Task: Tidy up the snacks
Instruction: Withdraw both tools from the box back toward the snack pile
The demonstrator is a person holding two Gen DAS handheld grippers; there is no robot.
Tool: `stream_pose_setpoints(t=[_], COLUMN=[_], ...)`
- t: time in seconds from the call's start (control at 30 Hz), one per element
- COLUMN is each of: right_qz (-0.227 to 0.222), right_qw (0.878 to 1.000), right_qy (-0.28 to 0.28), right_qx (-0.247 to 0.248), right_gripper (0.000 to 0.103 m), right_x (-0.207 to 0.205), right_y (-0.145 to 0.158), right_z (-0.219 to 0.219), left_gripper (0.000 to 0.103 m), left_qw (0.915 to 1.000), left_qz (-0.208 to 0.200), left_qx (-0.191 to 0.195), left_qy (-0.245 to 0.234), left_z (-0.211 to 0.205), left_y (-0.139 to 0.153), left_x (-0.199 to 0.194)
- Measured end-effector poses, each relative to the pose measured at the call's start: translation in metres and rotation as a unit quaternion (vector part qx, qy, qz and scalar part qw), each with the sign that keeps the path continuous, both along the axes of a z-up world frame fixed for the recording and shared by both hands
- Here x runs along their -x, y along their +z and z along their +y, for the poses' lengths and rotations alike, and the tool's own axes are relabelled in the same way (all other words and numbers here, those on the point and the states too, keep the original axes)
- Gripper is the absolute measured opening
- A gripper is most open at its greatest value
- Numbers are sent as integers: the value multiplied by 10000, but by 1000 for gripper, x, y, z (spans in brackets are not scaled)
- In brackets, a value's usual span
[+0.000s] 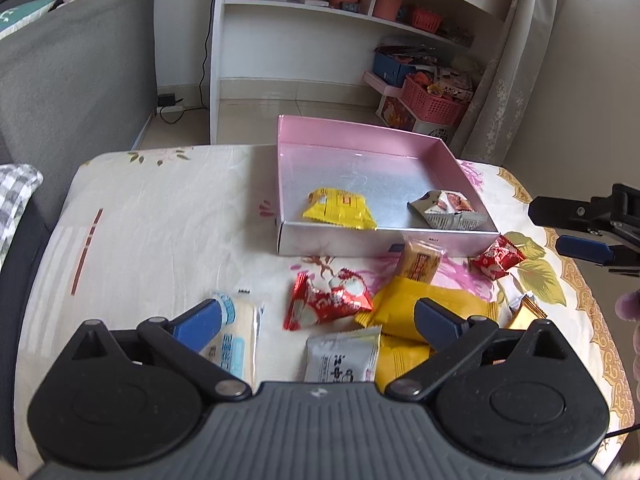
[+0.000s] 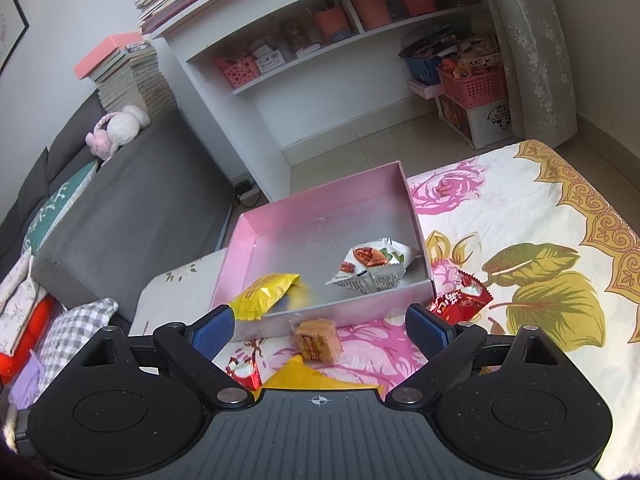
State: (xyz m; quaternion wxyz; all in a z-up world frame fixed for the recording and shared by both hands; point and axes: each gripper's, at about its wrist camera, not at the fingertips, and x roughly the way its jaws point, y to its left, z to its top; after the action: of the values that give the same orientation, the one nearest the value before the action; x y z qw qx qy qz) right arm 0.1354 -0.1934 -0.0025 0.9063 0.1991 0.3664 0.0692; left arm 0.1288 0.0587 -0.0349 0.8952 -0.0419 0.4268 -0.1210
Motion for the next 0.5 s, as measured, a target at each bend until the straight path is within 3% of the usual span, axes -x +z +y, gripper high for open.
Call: stream_pose_setpoints(t=[0.13, 0.5], right_qz=[38, 226], right_qw=[9999, 9984], right_qy=[146, 418], right_qx=[34, 309], right_gripper=[95, 95], right_x=[5, 12], right_y=[-5, -24], right_z=[6, 21], left_gripper=[103, 103], left_qw=[10000, 9997], left_qz=[19, 49], left_qx=[71, -238], left_qy=[1, 42], left_z=[9, 35], left_y=[0, -12], left_x=[4, 10])
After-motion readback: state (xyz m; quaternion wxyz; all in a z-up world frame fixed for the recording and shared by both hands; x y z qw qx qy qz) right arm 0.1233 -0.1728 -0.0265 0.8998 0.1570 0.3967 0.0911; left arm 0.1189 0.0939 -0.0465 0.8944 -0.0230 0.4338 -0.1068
